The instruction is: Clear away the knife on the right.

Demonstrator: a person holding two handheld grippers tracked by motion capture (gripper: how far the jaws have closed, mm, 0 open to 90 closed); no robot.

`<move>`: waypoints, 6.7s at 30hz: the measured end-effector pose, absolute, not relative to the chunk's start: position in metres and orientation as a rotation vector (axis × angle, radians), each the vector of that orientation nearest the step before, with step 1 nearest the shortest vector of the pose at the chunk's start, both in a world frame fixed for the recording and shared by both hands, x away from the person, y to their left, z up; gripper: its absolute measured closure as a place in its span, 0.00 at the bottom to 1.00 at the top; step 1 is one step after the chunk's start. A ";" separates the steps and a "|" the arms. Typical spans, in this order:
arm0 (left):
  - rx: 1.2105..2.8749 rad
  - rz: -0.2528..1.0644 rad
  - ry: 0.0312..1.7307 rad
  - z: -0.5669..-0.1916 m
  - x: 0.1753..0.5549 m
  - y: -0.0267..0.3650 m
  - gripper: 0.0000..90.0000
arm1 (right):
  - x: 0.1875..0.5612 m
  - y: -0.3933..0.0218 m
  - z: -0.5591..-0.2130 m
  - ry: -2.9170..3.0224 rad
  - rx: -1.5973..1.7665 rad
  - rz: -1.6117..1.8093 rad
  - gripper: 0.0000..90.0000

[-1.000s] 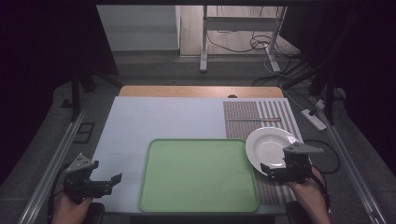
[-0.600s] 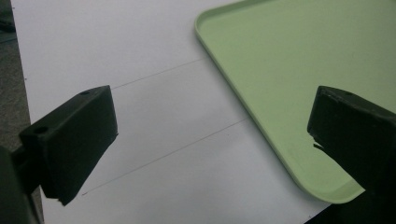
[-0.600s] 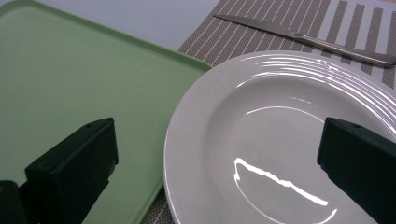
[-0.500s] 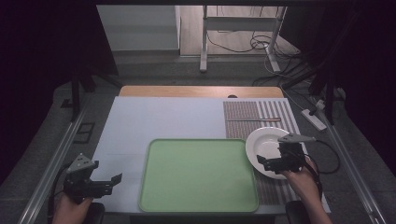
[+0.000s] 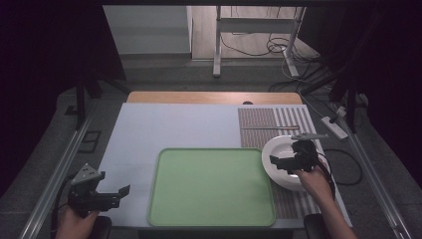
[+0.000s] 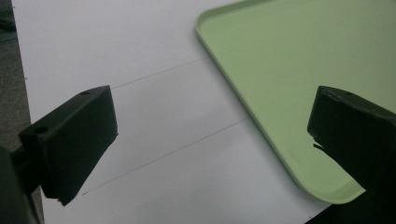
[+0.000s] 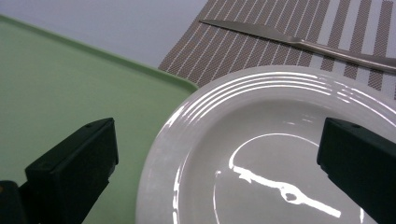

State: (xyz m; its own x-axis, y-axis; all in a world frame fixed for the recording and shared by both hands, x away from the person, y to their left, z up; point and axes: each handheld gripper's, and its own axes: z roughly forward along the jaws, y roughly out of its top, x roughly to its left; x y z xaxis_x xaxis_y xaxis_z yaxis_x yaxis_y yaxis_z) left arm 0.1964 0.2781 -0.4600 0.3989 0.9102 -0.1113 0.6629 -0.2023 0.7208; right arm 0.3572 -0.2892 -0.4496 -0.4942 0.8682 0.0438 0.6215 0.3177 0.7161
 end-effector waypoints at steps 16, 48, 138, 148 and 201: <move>1.946 0.442 1.351 -0.460 0.197 0.279 0.02 | 0.401 -0.288 -0.454 2.229 1.379 0.896 0.00; 1.938 0.429 1.355 -0.461 0.198 0.280 0.02 | 0.480 -0.293 -0.464 2.177 1.465 0.752 0.00; 1.934 0.420 1.363 -0.461 0.198 0.281 0.02 | 0.547 -0.304 -0.490 2.554 1.385 0.487 0.89; 1.926 0.412 1.368 -0.461 0.198 0.282 0.02 | 0.549 -0.313 -0.484 2.566 1.347 0.493 0.90; 1.956 0.401 1.343 -0.461 0.199 0.280 0.03 | 0.476 -0.304 -0.438 2.586 1.370 0.693 0.89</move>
State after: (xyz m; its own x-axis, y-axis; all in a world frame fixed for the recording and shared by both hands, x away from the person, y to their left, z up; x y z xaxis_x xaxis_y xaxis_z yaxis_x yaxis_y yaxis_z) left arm 0.1994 0.2795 -0.4614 0.4089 0.9020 -0.1383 0.6787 -0.1993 0.7068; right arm 0.4763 -0.3037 -0.4382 -0.5778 0.8107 0.0942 0.7491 0.4809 0.4555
